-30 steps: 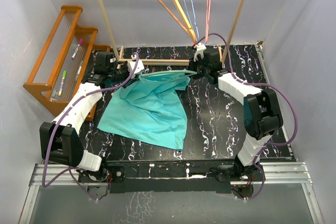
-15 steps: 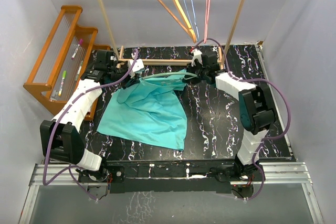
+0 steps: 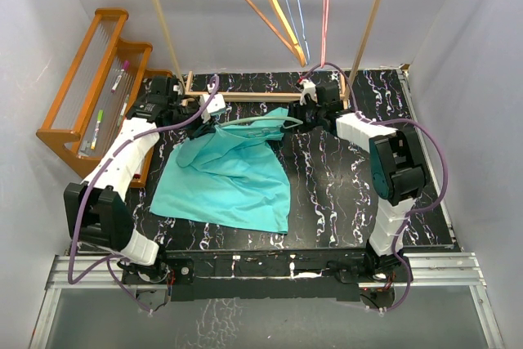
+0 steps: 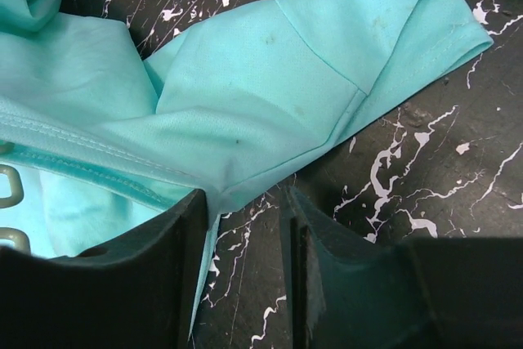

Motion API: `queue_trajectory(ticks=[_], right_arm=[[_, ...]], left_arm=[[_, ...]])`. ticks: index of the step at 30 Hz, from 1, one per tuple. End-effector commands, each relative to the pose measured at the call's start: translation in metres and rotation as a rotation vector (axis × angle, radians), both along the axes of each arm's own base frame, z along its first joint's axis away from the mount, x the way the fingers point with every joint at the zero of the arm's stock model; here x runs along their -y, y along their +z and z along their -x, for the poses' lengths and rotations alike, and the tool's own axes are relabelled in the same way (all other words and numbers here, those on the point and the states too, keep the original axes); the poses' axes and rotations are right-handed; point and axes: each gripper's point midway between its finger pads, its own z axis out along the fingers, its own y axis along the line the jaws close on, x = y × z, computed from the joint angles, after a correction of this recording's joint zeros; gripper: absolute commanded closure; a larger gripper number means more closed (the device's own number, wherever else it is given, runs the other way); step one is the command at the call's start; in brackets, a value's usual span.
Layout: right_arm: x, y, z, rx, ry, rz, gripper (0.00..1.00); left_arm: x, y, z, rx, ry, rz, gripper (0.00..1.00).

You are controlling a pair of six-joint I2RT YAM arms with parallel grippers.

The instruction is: Place the t-shirt on the hanger

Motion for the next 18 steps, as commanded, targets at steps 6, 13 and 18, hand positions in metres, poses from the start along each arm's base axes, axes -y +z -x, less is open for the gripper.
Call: queue_trajectory(ticks=[6,13,18], right_arm=[[0.017,0.035,-0.011,0.105,-0.043,-0.024,0.40],[0.020,0.051,-0.001,0.151,-0.020,-0.064,0.31],[0.026,0.073,0.002,0.205,-0.030,-0.082,0.27]], left_arm=[[-0.004,0.009,-0.003,0.015,-0.015,-0.017,1.00],[-0.004,0.005,-0.006,0.003,-0.011,-0.021,1.00],[-0.002,0.004,-0.010,-0.001,-0.004,-0.012,1.00]])
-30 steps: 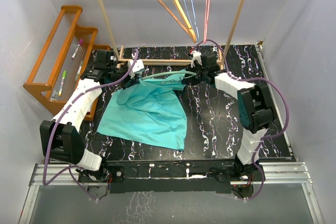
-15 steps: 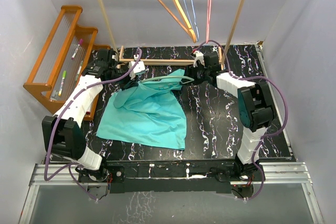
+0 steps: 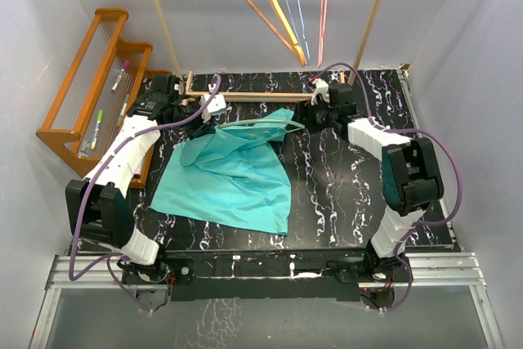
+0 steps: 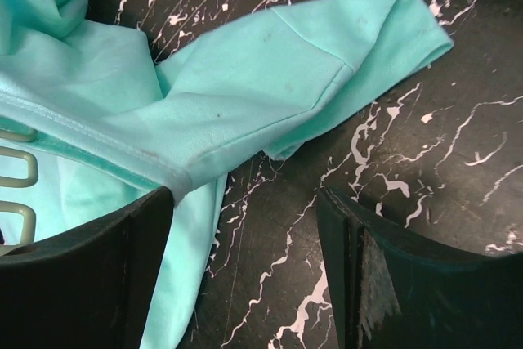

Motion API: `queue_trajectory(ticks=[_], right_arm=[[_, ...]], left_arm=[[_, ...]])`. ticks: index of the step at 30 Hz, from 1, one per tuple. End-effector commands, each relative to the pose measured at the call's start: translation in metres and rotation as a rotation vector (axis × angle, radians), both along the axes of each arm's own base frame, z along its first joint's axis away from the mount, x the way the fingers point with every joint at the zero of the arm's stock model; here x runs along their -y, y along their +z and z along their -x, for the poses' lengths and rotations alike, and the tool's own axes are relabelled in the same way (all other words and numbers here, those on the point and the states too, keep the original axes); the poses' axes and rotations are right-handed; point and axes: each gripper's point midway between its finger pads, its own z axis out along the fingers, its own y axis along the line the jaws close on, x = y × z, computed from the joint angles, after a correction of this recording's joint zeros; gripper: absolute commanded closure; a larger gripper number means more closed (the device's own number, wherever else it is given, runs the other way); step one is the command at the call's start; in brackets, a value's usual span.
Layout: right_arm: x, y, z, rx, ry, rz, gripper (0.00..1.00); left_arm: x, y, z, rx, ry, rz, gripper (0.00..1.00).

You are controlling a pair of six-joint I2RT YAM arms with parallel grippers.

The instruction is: Place the t-shirt on the hanger

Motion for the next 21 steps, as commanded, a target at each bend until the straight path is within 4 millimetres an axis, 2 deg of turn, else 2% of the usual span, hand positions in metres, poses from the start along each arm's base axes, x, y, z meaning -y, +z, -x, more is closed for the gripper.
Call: queue_trajectory(ticks=[1,9,14,18,21], right_arm=[[0.005,0.059,-0.008,0.176,-0.003,-0.051,0.26],[0.025,0.053,-0.006,0.156,-0.068,-0.028,0.26],[0.050,0.042,-0.011,0.136,-0.149,0.045,0.26],[0.056,0.060,-0.008,0.210,-0.114,0.052,0.29],[0.045,0.085,0.002,0.305,-0.016,0.017,0.31]], left_arm=[[0.000,0.011,-0.010,0.027,0.008,0.009,1.00],[0.001,0.009,-0.014,0.032,0.012,0.010,1.00],[-0.003,0.007,-0.014,0.045,-0.003,-0.025,1.00],[-0.006,0.005,-0.010,0.053,-0.033,-0.060,1.00],[-0.005,0.004,-0.007,0.038,-0.059,-0.067,1.00]])
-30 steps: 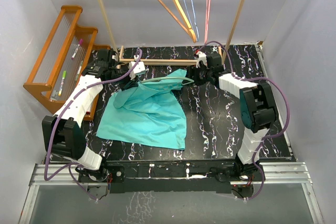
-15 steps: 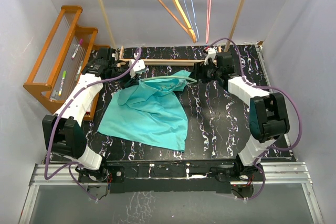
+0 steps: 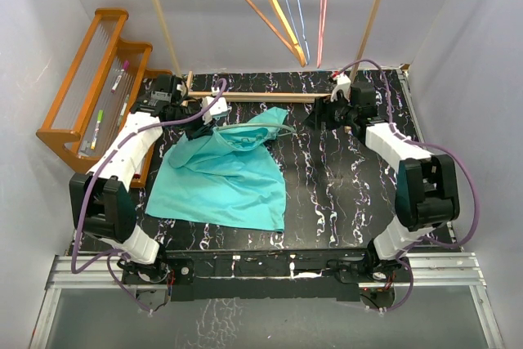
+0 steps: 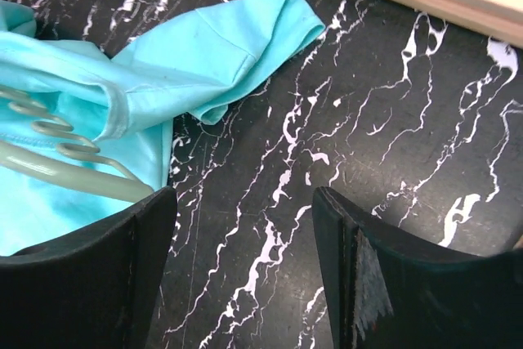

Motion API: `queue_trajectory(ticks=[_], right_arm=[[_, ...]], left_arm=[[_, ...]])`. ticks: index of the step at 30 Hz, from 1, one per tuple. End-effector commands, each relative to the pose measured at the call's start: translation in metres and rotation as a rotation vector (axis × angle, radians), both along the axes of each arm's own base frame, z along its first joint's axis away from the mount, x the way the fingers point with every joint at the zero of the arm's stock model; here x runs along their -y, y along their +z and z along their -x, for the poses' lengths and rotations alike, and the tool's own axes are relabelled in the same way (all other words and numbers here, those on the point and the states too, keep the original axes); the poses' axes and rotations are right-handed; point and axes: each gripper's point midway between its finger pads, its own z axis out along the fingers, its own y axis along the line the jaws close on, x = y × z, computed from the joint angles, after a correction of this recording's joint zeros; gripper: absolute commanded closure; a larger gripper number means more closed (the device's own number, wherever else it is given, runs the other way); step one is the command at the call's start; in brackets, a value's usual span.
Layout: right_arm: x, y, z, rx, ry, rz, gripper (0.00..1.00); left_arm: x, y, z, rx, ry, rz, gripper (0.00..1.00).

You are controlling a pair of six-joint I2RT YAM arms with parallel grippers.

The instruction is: Place the t-shirt on the hanger

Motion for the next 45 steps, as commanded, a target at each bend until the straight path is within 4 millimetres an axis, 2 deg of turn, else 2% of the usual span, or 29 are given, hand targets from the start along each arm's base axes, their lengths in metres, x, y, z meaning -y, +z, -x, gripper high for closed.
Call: queue_trajectory(ticks=[1,4,6,9,13,17,27,37,40,42,44,45], right_arm=[[-0.012,0.066,0.009,0.237,0.143,-0.034,0.33],[-0.035,0.082,0.024,0.307,0.271,-0.065,0.36],[-0.060,0.086,0.036,0.348,0.369,-0.039,0.37],[-0.083,0.095,0.051,0.400,0.485,-0.036,0.37],[-0.100,0.109,0.065,0.478,0.591,-0.072,0.36],[-0.113,0.112,0.066,0.514,0.628,-0.065,0.36],[-0.161,0.102,0.076,0.507,0.738,-0.062,0.36],[-0.192,0.082,0.080,0.487,0.775,-0.030,0.39],[-0.198,0.077,0.077,0.487,0.771,-0.020,0.49],[-0.201,0.075,0.078,0.489,0.774,-0.022,0.64],[-0.203,0.074,0.079,0.492,0.779,-0.025,0.84],[-0.204,0.075,0.080,0.498,0.778,-0.027,0.90]], left_arm=[[0.003,0.020,0.001,0.036,-0.061,0.000,1.00],[0.008,0.022,0.005,0.033,-0.100,-0.009,1.00],[0.011,0.020,0.009,0.016,-0.123,-0.017,1.00],[0.014,0.020,0.012,-0.002,-0.147,-0.022,1.00],[0.017,0.018,0.019,-0.028,-0.188,-0.025,1.00],[0.023,0.019,0.030,-0.060,-0.237,-0.019,1.00],[0.043,0.034,0.033,-0.096,-0.289,0.015,1.00],[0.056,0.045,0.039,-0.121,-0.325,0.057,1.00],[0.058,0.049,0.045,-0.141,-0.338,0.078,1.00],[0.059,0.052,0.047,-0.147,-0.342,0.087,1.00],[0.060,0.055,0.050,-0.155,-0.344,0.100,1.00],[0.061,0.056,0.051,-0.158,-0.344,0.107,1.00]])
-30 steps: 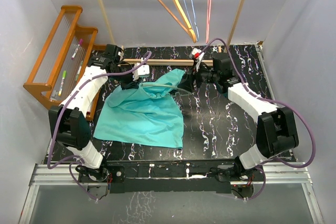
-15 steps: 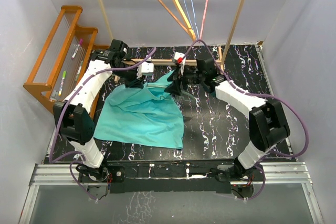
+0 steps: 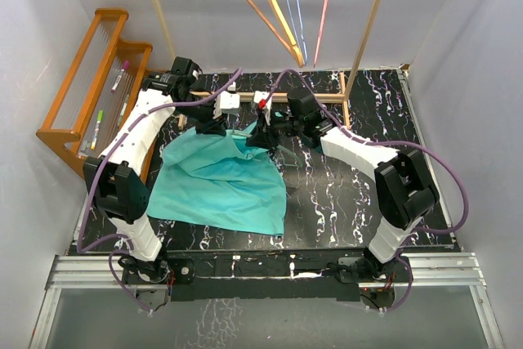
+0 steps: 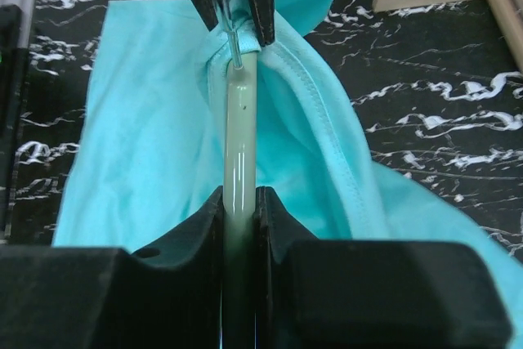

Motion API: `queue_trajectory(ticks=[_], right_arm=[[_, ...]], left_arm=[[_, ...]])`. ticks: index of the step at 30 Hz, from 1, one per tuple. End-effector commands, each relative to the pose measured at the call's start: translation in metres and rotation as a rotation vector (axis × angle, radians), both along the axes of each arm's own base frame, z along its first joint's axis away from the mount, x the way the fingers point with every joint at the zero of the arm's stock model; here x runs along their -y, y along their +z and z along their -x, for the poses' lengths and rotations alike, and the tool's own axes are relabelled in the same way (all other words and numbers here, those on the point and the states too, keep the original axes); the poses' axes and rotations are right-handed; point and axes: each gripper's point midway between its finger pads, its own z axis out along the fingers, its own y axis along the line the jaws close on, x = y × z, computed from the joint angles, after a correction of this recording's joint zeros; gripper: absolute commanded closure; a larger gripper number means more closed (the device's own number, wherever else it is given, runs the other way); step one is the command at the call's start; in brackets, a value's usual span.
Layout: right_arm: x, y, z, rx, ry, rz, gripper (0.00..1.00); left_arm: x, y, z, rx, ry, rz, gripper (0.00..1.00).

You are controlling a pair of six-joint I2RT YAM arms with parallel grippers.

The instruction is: Place the t-shirt on the hanger

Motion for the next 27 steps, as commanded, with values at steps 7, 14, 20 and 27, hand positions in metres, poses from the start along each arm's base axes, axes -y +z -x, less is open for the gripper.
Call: queue_trajectory(ticks=[7,14,20,27], right_arm=[[-0.011,0.029,-0.009,0.101,-0.011,-0.074,0.92],[-0.010,0.030,-0.010,0.108,-0.024,-0.082,0.92],[-0.007,0.032,-0.011,0.102,-0.033,-0.110,0.92],[0.006,0.041,-0.017,0.111,-0.063,-0.164,0.92]], left_arm=[[0.016,0.028,0.018,-0.035,-0.020,0.124,0.82],[0.017,0.031,0.019,-0.012,0.005,0.147,0.33],[0.016,0.047,0.003,0.060,0.083,0.171,0.28],[-0.007,0.083,-0.035,0.104,0.297,0.273,0.27]])
